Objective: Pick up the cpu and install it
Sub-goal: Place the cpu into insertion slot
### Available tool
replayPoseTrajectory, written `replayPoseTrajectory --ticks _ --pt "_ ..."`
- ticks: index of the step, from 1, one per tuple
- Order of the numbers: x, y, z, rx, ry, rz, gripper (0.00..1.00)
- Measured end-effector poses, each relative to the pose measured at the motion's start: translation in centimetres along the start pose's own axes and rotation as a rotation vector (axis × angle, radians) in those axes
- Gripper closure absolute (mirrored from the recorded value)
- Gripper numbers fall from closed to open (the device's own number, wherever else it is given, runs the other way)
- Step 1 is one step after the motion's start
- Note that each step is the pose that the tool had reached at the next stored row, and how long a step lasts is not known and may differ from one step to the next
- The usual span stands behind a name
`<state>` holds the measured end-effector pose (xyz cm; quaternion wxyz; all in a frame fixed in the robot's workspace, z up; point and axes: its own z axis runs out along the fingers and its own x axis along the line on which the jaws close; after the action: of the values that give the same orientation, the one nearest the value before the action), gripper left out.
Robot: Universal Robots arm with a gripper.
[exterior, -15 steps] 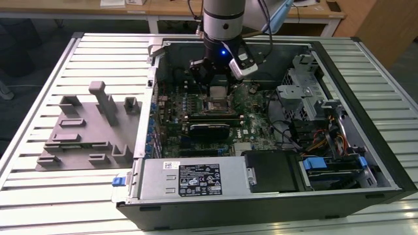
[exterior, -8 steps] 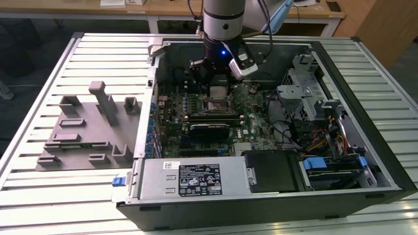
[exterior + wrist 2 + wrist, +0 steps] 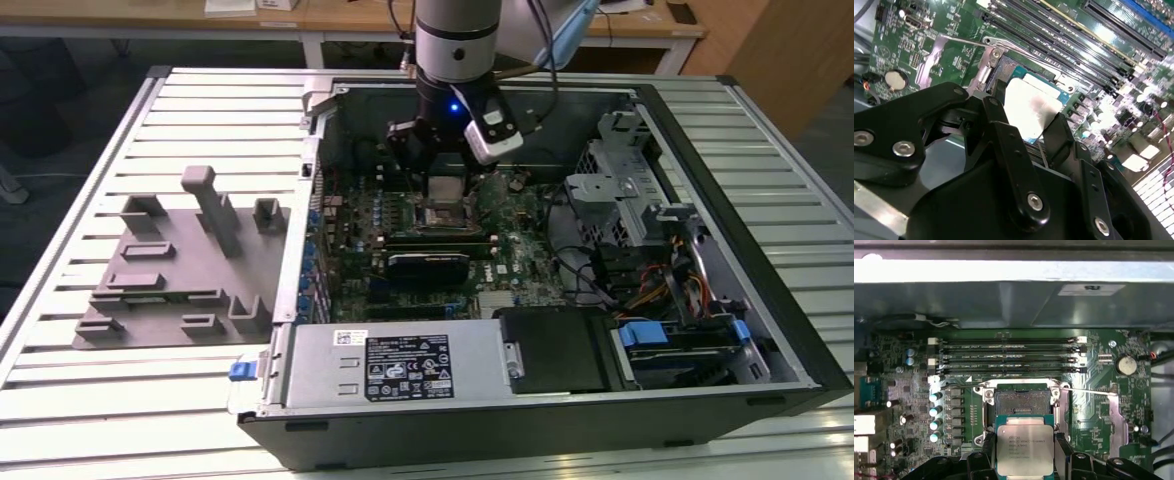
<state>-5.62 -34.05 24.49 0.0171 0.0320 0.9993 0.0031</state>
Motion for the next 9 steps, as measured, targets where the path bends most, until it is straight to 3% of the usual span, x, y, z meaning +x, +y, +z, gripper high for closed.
replayPoseTrajectory --ticks 9 --pt "0.0 0.0 0.01 0.0056 -0.0011 0.161 0.46"
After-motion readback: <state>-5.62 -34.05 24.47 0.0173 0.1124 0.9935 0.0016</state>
